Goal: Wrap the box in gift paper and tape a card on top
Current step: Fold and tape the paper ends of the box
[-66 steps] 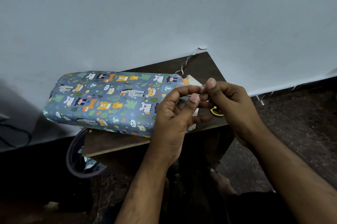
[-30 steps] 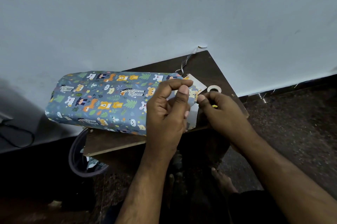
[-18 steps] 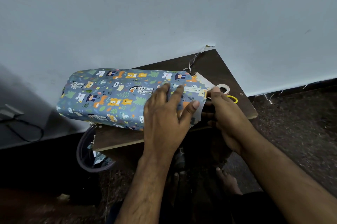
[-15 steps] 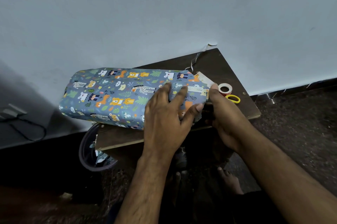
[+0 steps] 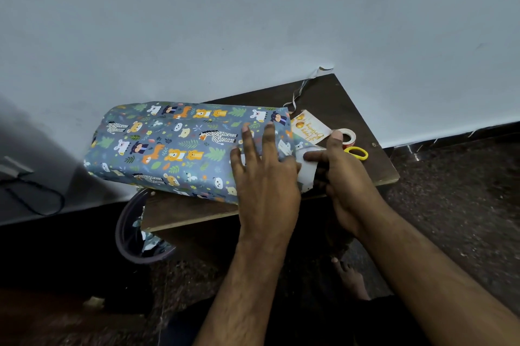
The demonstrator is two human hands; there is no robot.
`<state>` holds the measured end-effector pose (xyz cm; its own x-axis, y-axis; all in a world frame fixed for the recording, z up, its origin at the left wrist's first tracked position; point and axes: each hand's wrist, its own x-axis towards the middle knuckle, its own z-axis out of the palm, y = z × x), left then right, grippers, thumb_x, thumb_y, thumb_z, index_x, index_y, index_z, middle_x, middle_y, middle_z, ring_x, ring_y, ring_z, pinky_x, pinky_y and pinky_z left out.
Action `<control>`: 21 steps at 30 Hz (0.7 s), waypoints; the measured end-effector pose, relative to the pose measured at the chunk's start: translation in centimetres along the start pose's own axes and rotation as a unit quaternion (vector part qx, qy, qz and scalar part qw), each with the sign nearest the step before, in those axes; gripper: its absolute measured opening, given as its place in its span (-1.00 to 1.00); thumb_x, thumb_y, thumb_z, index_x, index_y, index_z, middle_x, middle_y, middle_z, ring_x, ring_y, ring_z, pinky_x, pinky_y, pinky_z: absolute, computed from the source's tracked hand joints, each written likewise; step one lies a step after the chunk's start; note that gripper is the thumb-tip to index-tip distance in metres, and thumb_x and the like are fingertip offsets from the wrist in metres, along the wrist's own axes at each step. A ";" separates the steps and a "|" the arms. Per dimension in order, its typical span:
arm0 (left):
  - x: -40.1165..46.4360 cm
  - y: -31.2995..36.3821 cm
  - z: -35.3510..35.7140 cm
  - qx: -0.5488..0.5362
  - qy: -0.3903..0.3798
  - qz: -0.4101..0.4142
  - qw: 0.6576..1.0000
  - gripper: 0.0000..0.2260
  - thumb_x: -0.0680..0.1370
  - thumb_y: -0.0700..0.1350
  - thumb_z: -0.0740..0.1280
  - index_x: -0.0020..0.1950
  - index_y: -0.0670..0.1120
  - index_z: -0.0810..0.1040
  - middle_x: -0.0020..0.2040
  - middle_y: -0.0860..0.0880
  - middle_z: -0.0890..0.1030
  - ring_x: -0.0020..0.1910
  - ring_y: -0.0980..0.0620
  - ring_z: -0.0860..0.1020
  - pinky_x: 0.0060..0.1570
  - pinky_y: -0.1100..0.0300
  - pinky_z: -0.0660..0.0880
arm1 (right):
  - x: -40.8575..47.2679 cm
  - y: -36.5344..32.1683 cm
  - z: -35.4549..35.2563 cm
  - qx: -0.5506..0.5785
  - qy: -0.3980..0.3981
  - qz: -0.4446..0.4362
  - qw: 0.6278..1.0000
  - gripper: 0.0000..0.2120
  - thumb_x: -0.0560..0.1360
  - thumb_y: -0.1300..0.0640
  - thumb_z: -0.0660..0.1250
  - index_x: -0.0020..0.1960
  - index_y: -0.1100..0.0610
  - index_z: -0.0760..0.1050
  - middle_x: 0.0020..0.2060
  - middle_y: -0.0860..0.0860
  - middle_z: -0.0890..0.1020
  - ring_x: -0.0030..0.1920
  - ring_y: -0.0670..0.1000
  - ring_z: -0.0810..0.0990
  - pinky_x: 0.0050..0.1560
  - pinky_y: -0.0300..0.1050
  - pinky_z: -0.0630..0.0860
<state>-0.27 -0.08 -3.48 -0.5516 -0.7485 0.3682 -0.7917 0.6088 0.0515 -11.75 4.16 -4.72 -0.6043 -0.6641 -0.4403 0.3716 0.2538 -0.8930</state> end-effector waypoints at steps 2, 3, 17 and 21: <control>0.2 -0.1 0.2 0.011 -0.005 -0.021 1.000 -0.94 0.53 -0.07 0.46 -0.09 -0.01 0.73 0.51 -0.12 0.43 0.52 -0.32 0.31 0.41 -0.23 0.33 | 0.0 0.1 0.0 0.001 0.009 0.003 1.000 -0.27 0.56 -0.45 0.00 -0.02 0.11 0.69 -0.05 0.08 0.75 0.01 0.15 0.72 0.19 0.21 0.59; 0.2 -0.2 0.2 0.018 -0.008 -0.027 0.999 -0.95 0.52 -0.10 0.46 -0.09 -0.01 0.73 0.51 -0.11 0.43 0.53 -0.30 0.31 0.40 -0.19 0.33 | -0.1 0.1 0.0 0.002 0.012 0.002 1.000 -0.29 0.59 -0.42 0.00 -0.01 0.11 0.69 -0.03 0.08 0.74 0.00 0.15 0.72 0.14 0.16 0.61; 0.3 -0.2 -0.8 -0.031 -0.017 -0.034 0.999 -0.70 0.44 -0.23 0.48 0.12 0.03 0.67 0.49 -0.07 0.43 0.48 -0.16 0.37 0.16 -0.04 0.31 | -1.6 -0.7 0.7 0.014 -0.006 -0.084 0.996 -0.41 0.66 -0.29 0.03 0.06 0.11 0.67 -0.06 0.02 0.69 -0.09 -0.05 0.62 -0.14 -0.21 0.49; 0.5 -0.9 -0.9 -0.054 -0.025 -0.019 0.998 -0.79 0.48 -0.21 0.44 0.07 0.02 0.65 0.51 -0.03 0.41 0.49 -0.12 0.33 0.15 -0.01 0.26 | -1.9 -0.8 1.1 0.016 -0.038 -0.110 0.993 -0.46 0.66 -0.27 0.04 0.01 0.07 0.65 -0.15 -0.02 0.72 -0.10 -0.06 0.68 -0.07 -0.17 0.57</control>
<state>0.42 -0.75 -2.53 -0.5362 -0.7818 0.3183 -0.7809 0.6026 0.1646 -10.15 4.42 -3.07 -0.6184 -0.7529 -0.2253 0.2595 0.0749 -0.9628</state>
